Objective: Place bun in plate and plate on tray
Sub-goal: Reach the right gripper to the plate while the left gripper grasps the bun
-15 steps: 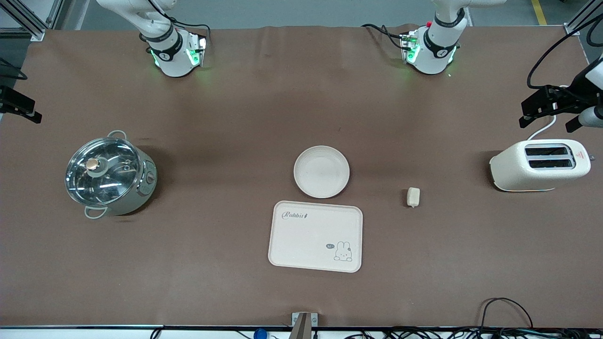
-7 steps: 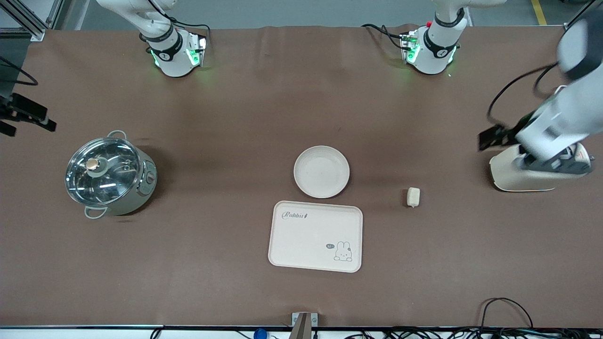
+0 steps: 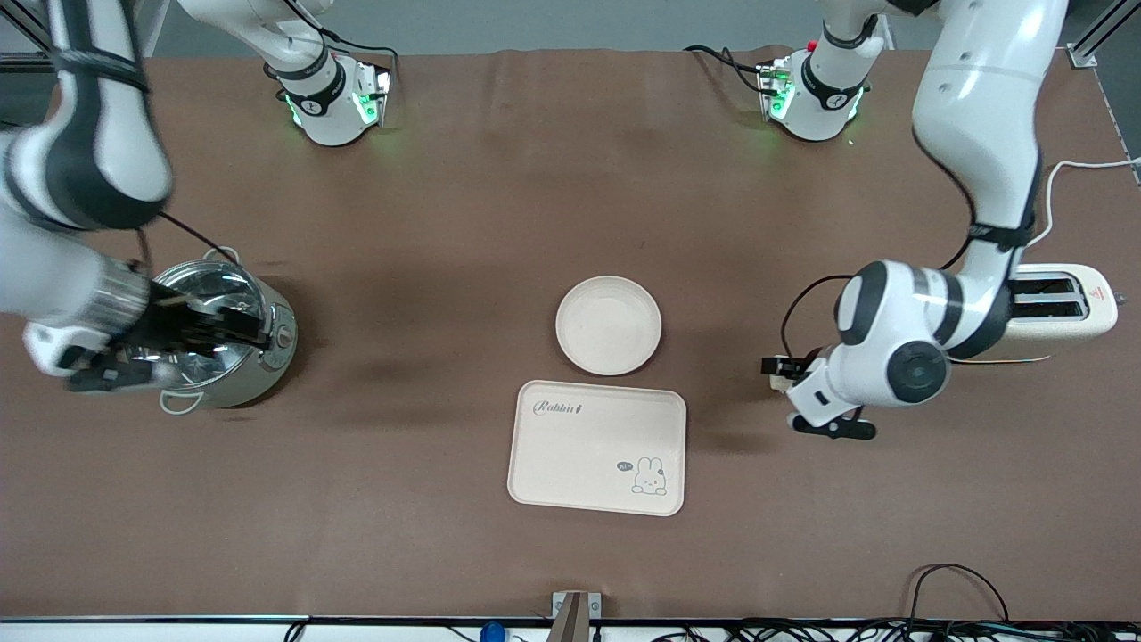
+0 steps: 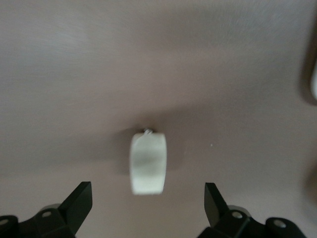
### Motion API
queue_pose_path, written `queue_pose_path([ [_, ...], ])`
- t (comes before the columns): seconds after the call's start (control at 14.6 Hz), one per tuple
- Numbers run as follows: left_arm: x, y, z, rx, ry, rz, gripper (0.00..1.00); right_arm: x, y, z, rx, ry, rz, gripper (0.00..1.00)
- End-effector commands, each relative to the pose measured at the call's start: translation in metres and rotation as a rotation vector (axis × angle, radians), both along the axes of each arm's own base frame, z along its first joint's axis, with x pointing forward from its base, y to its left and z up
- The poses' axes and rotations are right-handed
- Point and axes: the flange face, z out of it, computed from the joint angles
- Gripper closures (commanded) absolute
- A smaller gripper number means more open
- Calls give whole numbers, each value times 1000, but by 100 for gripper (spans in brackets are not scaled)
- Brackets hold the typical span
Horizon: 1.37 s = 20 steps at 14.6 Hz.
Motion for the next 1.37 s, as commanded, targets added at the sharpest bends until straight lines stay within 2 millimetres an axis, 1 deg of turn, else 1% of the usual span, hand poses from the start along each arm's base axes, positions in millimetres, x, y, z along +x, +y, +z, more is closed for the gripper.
queue_pose_path([
  [0.0, -5, -5, -21, -8, -37, 5, 0, -16, 73, -35, 44, 37, -29, 0],
  [0.07, -11, -4, -32, -12, -55, 5, 1, -19, 99, -55, 85, 54, -33, 0],
  [0.14, -16, -1, -42, -13, -66, 9, 10, -21, 118, -75, 123, 72, -52, 0],
  [0.21, -20, 0, -46, -11, -60, 9, 25, -27, 141, -91, 155, 91, -66, 0],
  [0.34, -22, 2, -44, -11, -57, 13, 57, -48, 197, -119, 157, 62, -71, 0],
  [0.41, -22, 1, -43, -13, -57, 11, 66, -62, 227, -139, 140, 36, -60, 0],
  [0.48, -22, -3, -41, -21, -59, 10, 71, -73, 252, -155, 126, 14, -50, 0],
  [0.55, -22, -11, -36, -31, -64, 8, 75, -85, 275, -174, 112, 14, -39, 0],
  [0.62, -19, -25, -24, -43, -81, 22, 81, -95, 294, -186, 118, 33, -55, 0],
  [0.68, -17, -41, -13, -54, -98, 36, 83, -106, 309, -201, 122, 42, -63, 0],
  [0.75, -13, -60, 2, -71, -115, 64, 83, -115, 321, -210, 122, 30, -66, 0],
  [0.82, -14, -83, 15, -92, -111, 112, 84, -125, 334, -214, 119, 25, -47, 0],
  [0.89, -14, -101, 20, -110, -94, 197, 84, -130, 339, -219, 115, 31, -41, 0],
  [1.03, -30, -154, 11, -115, -51, 290, 84, -134, 344, -223, 111, 38, -49, 0],
  [1.09, -39, -182, 7, -116, -34, 317, 84, -135, 347, -229, 106, 40, -75, 0],
  [1.16, -46, -203, 4, -121, -21, 342, 83, -132, 349, -237, 102, 32, -102, 0],
  [1.23, -50, -213, -3, -129, -6, 363, 80, -132, 350, -244, 98, 33, -109, 1],
  [1.3, -54, -222, -8, -146, 6, 381, 75, -129, 352, -245, 101, 33, -113, 4],
])
